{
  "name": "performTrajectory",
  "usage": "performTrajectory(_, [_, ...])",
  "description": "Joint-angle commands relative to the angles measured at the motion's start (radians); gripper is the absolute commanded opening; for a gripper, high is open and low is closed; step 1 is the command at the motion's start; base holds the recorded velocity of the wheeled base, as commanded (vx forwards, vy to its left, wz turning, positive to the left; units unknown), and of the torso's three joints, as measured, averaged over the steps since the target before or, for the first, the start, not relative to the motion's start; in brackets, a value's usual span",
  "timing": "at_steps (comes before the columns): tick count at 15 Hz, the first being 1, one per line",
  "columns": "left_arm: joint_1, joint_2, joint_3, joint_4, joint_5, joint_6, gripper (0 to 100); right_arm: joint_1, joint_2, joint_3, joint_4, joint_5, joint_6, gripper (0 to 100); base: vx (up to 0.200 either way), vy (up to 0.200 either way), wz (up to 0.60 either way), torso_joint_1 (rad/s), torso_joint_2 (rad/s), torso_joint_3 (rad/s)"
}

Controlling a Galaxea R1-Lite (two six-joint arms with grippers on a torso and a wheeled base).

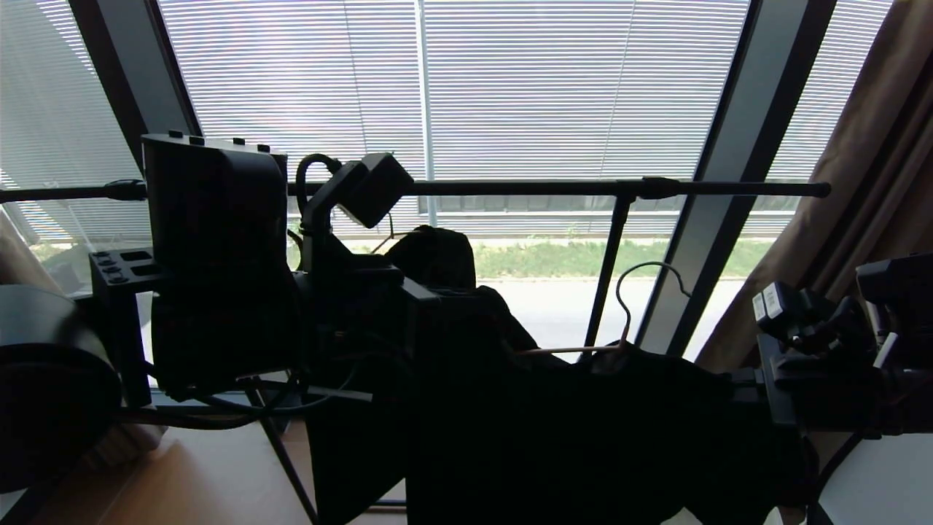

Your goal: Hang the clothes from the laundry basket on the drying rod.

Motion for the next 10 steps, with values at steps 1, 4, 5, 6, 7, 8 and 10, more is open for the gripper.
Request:
performTrajectory(1, [-0.040,0.019,-0.029,0.010,0.001,-0.001,0,0.018,-0.003,0.004,0.000,-0.003,0.009,0,0.000,0.000,0.00,0.000,0.00,0.000])
performTrajectory(4, [-0.076,0.033,-0.089,0.077,0.041,0.001,0,0.016,0.002,-0.002,-0.002,-0.015,0.013,0,0.000,0.000,0.00,0.000,0.00,0.000])
performTrajectory(5, [-0.095,0.043,-0.101,0.085,0.054,0.001,0,0.016,0.004,0.001,-0.011,-0.016,0.013,0,0.000,0.000,0.00,0.000,0.00,0.000])
performTrajectory(6, [-0.109,0.053,-0.106,0.085,0.061,0.001,0,0.019,0.008,0.007,-0.034,-0.021,0.015,0,0.000,0.000,0.00,0.000,0.00,0.000])
performTrajectory(7, [-0.122,0.056,-0.110,0.087,0.067,0.001,0,0.019,0.017,0.015,-0.049,-0.030,0.015,0,0.000,0.000,0.00,0.000,0.00,0.000])
performTrajectory(8, [-0.132,0.059,-0.125,0.087,0.067,-0.001,0,0.021,0.020,0.024,-0.074,-0.035,0.016,0,0.000,0.000,0.00,0.000,0.00,0.000])
performTrajectory(10, [-0.141,0.059,-0.142,0.085,0.067,-0.001,0,0.023,0.028,0.032,-0.097,-0.035,0.026,0,0.000,0.000,0.00,0.000,0.00,0.000])
